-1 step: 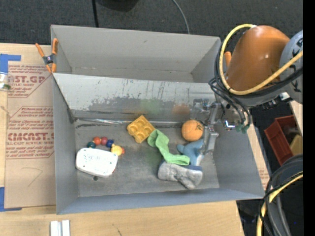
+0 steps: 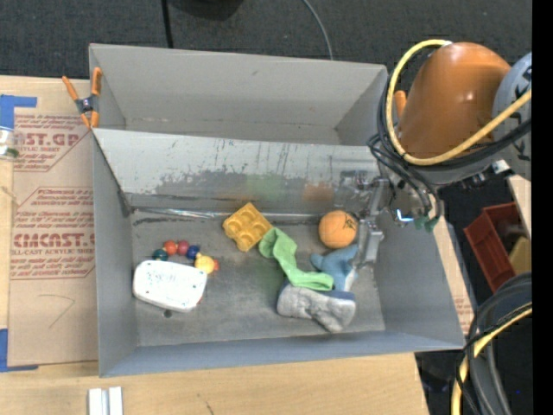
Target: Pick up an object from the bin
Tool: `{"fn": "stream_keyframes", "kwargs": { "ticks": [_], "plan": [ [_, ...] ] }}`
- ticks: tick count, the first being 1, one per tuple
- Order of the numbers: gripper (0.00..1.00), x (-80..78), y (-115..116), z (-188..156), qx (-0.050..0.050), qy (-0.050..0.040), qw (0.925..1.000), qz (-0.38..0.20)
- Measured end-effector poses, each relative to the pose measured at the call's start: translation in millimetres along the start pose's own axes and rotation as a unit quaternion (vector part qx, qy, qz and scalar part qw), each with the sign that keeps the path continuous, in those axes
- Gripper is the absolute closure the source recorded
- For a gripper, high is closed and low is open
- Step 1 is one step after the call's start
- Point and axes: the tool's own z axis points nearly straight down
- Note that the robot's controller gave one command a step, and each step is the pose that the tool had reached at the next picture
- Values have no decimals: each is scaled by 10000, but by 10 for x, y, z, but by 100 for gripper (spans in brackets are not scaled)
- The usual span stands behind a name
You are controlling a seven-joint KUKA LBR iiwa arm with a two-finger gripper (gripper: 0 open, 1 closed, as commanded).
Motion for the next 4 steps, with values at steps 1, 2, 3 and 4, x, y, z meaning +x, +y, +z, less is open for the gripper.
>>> {"fn": "stream_keyframes", "kwargs": {
  "ticks": [1,2,3,4],
  "plan": [
    [0,-52,2,368,3,-14,9999,-107],
    [0,-17,26,821,-3,12,9991,-433],
    [0,95,116,1066,0,0,9982,-605],
    [0,121,141,1112,-1,5,9980,-637]
  ]
}}
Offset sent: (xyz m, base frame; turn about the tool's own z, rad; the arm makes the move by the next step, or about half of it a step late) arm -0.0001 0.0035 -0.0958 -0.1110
